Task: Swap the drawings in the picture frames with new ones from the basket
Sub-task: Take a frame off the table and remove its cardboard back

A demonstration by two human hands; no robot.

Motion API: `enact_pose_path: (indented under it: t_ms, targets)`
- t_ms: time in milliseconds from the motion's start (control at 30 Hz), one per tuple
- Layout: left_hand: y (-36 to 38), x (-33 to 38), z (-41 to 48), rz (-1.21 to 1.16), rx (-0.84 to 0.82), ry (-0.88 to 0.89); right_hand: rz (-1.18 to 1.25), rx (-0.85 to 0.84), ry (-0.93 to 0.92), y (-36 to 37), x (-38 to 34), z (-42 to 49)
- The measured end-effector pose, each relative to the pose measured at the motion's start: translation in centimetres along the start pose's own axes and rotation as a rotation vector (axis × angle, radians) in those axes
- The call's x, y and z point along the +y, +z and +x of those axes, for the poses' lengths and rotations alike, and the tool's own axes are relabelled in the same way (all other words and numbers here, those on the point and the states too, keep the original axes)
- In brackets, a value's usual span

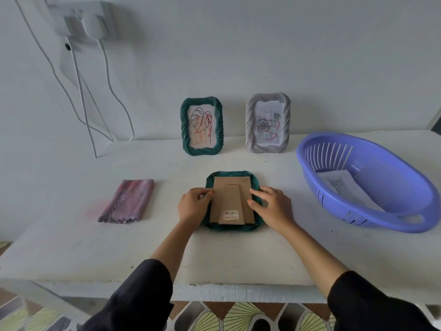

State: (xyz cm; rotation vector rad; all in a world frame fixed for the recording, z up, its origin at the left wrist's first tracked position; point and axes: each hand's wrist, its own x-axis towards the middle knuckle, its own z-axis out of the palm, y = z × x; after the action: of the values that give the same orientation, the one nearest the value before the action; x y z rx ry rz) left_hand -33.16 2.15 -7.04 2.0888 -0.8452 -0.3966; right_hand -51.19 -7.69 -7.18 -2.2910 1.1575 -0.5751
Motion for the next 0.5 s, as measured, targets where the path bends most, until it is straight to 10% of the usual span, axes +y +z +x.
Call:
enact_pose_path:
  t_ms: [500]
  targets:
    - [-0.64,1.01,-0.29,-0.340,-0.031,-0.095,-0.039,-0.019,-0.005,-0.30,-0.18,-0.02]
